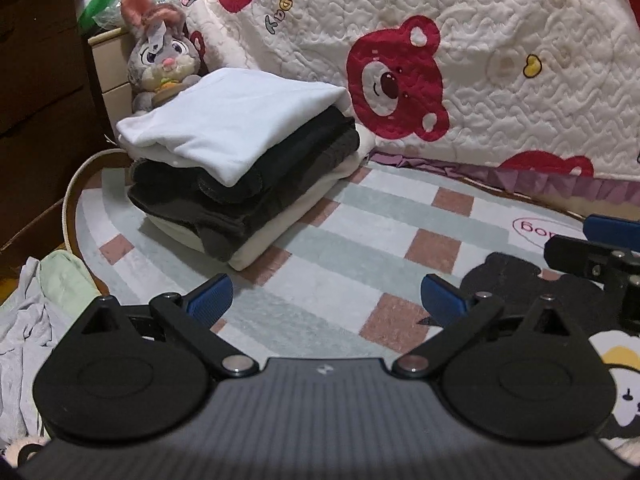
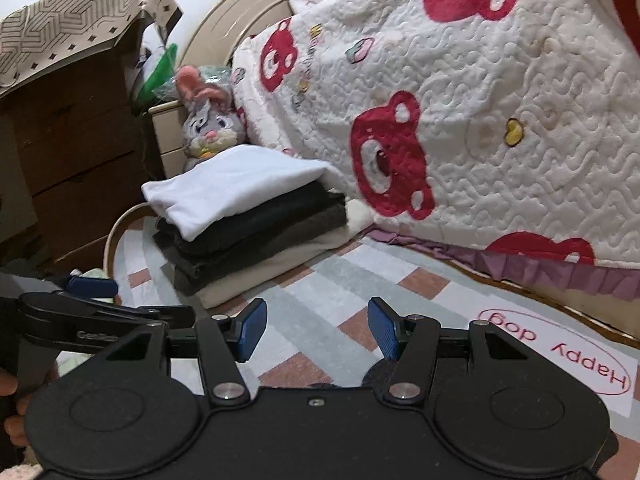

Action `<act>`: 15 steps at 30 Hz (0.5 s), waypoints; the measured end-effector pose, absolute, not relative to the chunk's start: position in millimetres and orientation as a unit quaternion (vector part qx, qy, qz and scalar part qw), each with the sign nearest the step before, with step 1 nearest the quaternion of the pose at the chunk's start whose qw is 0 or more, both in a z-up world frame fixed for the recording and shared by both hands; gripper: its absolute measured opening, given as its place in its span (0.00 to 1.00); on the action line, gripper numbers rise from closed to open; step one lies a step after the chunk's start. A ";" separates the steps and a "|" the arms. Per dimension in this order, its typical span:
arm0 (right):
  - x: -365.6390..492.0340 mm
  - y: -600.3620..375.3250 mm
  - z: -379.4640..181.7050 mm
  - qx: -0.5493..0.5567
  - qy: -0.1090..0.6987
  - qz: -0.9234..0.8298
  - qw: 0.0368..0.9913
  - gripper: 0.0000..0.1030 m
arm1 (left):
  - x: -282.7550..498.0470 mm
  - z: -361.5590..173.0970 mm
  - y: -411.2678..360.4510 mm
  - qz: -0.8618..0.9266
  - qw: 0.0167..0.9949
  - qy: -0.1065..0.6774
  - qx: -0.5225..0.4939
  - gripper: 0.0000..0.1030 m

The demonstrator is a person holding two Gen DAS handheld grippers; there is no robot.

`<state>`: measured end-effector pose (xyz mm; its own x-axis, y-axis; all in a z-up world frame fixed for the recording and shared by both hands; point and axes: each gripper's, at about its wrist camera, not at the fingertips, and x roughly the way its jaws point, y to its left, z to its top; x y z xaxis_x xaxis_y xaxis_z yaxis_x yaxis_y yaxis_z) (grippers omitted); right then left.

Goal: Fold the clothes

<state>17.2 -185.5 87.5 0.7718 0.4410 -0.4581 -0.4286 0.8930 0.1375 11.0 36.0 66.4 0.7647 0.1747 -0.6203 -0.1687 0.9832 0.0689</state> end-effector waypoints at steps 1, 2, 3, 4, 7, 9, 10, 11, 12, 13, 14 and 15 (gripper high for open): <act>17.0 -184.2 87.4 0.011 0.247 0.235 0.940 0.59 | 11.9 65.1 36.7 0.088 0.938 0.335 0.001 0.99; 17.1 -183.2 87.2 0.010 0.248 0.236 0.939 0.59 | 12.2 63.9 36.7 0.085 0.937 0.338 0.000 0.99; 17.6 -182.4 86.8 0.008 0.250 0.237 0.939 0.59 | 12.3 63.1 36.4 0.085 0.937 0.339 0.001 0.99; 18.0 -181.7 86.4 0.007 0.251 0.237 0.938 0.59 | 12.4 62.6 36.0 0.085 0.937 0.340 0.004 0.99; 19.9 -182.4 84.4 0.010 0.256 0.237 0.937 0.59 | 13.1 60.4 36.6 0.074 0.936 0.345 0.002 0.99; 20.2 -183.0 83.6 0.012 0.258 0.237 0.936 0.59 | 14.0 59.2 38.1 0.068 0.935 0.349 -0.004 0.99; 20.5 -183.1 83.1 0.012 0.258 0.238 0.936 0.59 | 14.4 58.4 38.7 0.069 0.934 0.351 -0.005 0.99; 20.7 -183.0 82.7 0.012 0.259 0.238 0.936 0.60 | 14.8 57.7 39.3 0.070 0.933 0.353 -0.005 0.99; 20.9 -182.8 82.4 0.011 0.260 0.239 0.936 0.60 | 15.3 57.0 39.8 0.070 0.932 0.355 -0.006 0.99; 21.1 -182.5 82.3 0.011 0.260 0.239 0.935 0.60 | 15.7 56.3 40.1 0.071 0.931 0.357 -0.006 0.99; 21.4 -182.2 82.1 0.010 0.261 0.240 0.935 0.60 | 15.8 55.9 40.3 0.072 0.931 0.359 -0.006 0.99; 21.6 -182.0 81.9 0.010 0.262 0.240 0.935 0.60 | 15.8 55.6 39.8 0.074 0.930 0.360 -0.002 0.99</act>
